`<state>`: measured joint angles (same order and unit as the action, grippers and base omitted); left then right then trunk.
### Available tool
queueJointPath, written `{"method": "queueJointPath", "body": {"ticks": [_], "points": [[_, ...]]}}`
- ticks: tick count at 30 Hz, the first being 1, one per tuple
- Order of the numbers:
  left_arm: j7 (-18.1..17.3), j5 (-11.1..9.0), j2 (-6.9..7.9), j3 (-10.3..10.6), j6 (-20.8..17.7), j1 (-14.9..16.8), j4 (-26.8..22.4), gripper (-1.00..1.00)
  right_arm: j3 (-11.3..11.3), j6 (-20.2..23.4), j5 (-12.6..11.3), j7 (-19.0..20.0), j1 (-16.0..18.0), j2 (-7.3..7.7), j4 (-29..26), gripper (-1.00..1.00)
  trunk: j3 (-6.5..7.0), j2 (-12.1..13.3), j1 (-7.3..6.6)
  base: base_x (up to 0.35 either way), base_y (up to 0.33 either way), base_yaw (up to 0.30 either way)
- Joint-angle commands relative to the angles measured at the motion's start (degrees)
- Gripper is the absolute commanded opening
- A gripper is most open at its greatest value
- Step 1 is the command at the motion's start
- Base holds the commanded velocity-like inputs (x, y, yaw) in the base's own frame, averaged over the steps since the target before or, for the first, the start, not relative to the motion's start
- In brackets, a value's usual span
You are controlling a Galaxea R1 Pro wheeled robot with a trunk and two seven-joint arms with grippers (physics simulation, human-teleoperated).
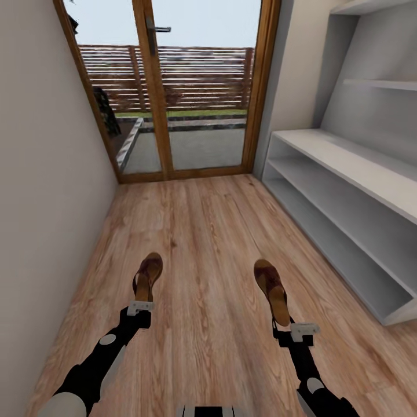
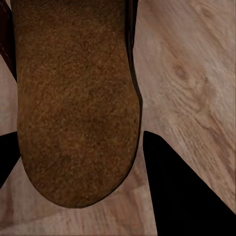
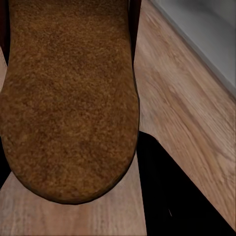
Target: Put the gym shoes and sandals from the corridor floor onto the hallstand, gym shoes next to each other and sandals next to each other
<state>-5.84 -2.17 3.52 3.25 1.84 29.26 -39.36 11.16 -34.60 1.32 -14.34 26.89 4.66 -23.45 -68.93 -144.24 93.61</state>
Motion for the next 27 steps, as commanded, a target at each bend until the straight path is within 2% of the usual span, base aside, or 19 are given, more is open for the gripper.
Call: {"method": "queueJointPath", "body": {"ticks": [1,16,27], "points": [[-0.05,0.07,0.0,0.0,0.01,0.0,-0.01,-1.0,0.0,-0.06,-0.18,0.08,0.01,0.0,-0.01,-1.0,0.0,0.0,0.0,0.346,0.018,0.0],[-0.05,0.09,-0.14,0.0,0.01,0.0,-0.01,-1.0,0.0,-0.06,-0.18,0.1,0.01,0.0,-0.01,-1.0,0.0,0.0,0.0,0.349,0.005,-0.015],[-0.05,0.07,-0.17,0.0,0.01,0.0,-0.01,-1.0,0.0,-0.03,-0.18,0.1,0.01,0.0,-0.01,-1.0,0.07,0.0,0.0,0.349,0.079,-0.191]]}}
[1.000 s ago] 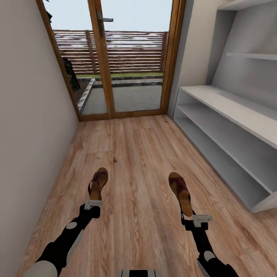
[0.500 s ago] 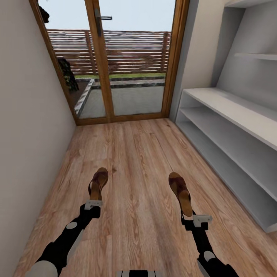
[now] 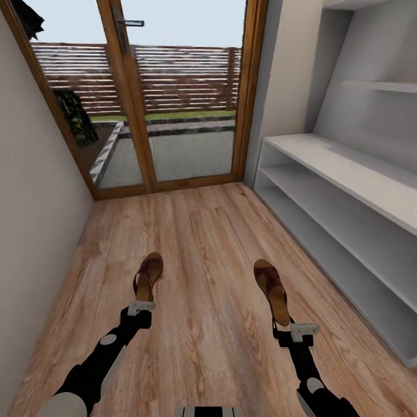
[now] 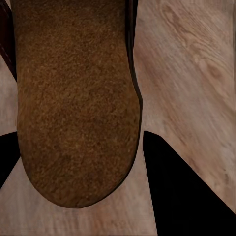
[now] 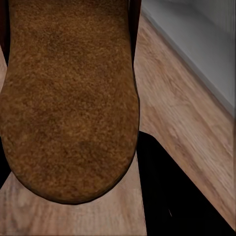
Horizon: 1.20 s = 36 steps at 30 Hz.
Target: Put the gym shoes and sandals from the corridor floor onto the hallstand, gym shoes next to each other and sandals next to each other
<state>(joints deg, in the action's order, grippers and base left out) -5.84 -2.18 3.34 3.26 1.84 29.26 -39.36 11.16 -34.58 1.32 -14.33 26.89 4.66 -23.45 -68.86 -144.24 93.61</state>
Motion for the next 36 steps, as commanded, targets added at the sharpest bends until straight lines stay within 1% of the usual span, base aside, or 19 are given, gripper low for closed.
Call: {"method": "queueJointPath", "body": {"ticks": [1,19,36], "points": [[-0.05,0.08,0.0,-0.01,0.01,0.0,-0.01,-1.0,0.01,-0.05,-0.17,0.09,0.0,0.0,-0.01,-1.0,0.02,0.0,0.0,0.343,0.145,-0.265],[-0.05,0.08,0.02,-0.01,0.02,0.0,0.0,-1.0,0.01,-0.05,-0.17,0.09,0.0,0.0,0.06,-1.0,0.71,0.0,0.0,0.285,0.229,-0.281],[-0.05,0.1,0.04,-0.01,0.09,0.0,0.02,-1.0,0.01,-0.05,-0.17,0.09,0.0,0.0,0.08,-1.0,1.52,0.0,0.0,0.315,0.19,-0.288]]}}
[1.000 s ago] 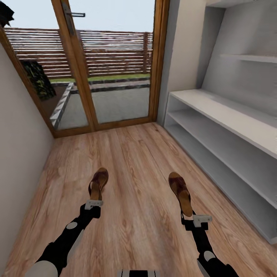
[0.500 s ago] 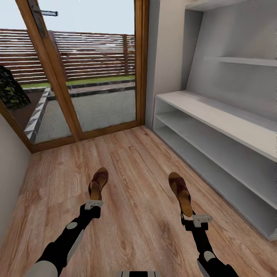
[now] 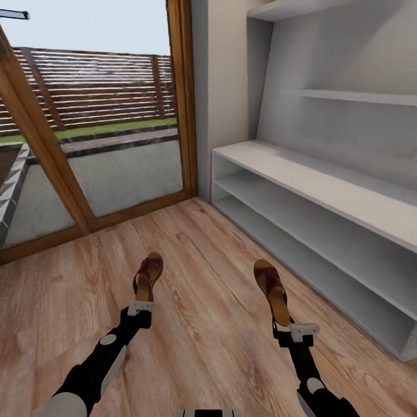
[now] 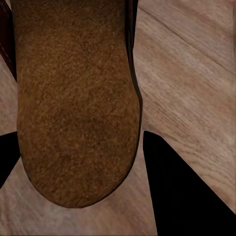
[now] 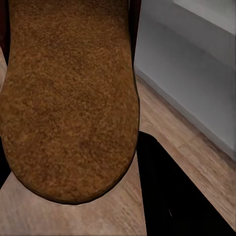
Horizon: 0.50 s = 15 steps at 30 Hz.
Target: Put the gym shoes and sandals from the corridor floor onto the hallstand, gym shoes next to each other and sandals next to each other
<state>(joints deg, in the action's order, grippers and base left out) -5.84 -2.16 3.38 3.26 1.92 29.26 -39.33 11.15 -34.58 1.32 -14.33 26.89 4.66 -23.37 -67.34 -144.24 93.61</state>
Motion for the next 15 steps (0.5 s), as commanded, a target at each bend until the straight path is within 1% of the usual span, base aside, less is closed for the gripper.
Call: {"method": "queueJointPath", "body": {"ticks": [1,5,7,10,15], "points": [[-0.05,0.07,-0.01,0.0,0.01,0.0,-0.02,-1.0,0.01,-0.05,-0.17,0.09,0.0,0.0,-0.01,-1.0,0.05,0.0,0.0,0.277,0.243,-0.289],[-0.05,0.08,-0.04,0.0,0.0,0.0,-0.01,-1.0,0.01,-0.05,-0.17,0.09,0.0,0.0,-0.01,-1.0,0.25,0.0,0.0,0.266,0.251,-0.288],[-0.05,0.09,-0.04,0.0,-0.01,0.0,0.0,-1.0,0.01,-0.05,-0.17,0.09,0.0,0.0,-0.01,-1.0,0.32,0.0,0.0,0.261,0.254,-0.22],[-0.05,0.09,-0.03,0.0,-0.02,0.0,0.01,-1.0,0.01,-0.05,-0.17,0.09,0.0,0.0,-0.01,-1.0,0.36,0.0,0.0,0.259,0.256,-0.088],[-0.05,0.06,-0.03,0.0,0.0,0.0,0.02,-1.0,0.01,-0.05,-0.17,0.09,0.0,0.0,-0.01,-1.0,0.32,0.0,0.0,0.259,0.257,-0.029]]}}
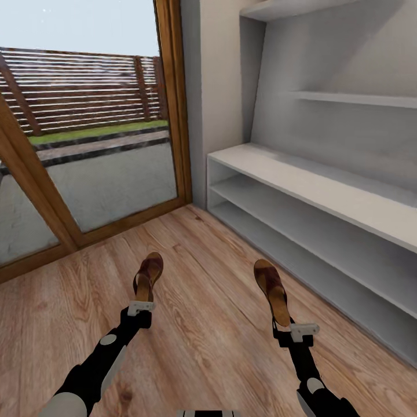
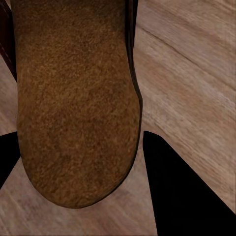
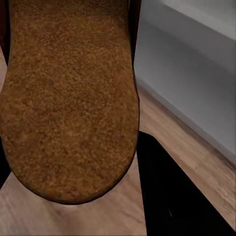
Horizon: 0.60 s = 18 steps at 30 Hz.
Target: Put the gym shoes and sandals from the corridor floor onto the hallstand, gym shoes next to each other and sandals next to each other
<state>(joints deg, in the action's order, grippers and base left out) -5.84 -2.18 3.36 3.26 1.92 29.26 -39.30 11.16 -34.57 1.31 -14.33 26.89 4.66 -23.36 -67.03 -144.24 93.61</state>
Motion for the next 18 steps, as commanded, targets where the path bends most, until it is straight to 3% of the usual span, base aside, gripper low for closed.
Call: {"method": "queueJointPath", "body": {"ticks": [1,10,18], "points": [[-0.05,0.09,-0.01,-0.01,-0.01,0.01,0.0,-1.0,0.0,-0.06,-0.17,0.09,0.01,0.0,-0.02,-1.0,-0.04,0.0,0.0,0.258,0.258,-0.01],[-0.05,0.08,0.0,-0.02,0.01,0.01,-0.04,-1.0,0.0,0.03,-0.17,0.09,0.01,0.0,0.0,-1.0,-0.42,0.0,0.0,0.242,0.258,-0.017],[-0.05,0.11,0.03,-0.09,0.1,0.01,-0.03,-1.0,0.0,0.03,-0.17,0.09,0.01,0.0,0.01,-1.0,-0.2,0.0,0.0,0.028,0.041,-0.185]]}}
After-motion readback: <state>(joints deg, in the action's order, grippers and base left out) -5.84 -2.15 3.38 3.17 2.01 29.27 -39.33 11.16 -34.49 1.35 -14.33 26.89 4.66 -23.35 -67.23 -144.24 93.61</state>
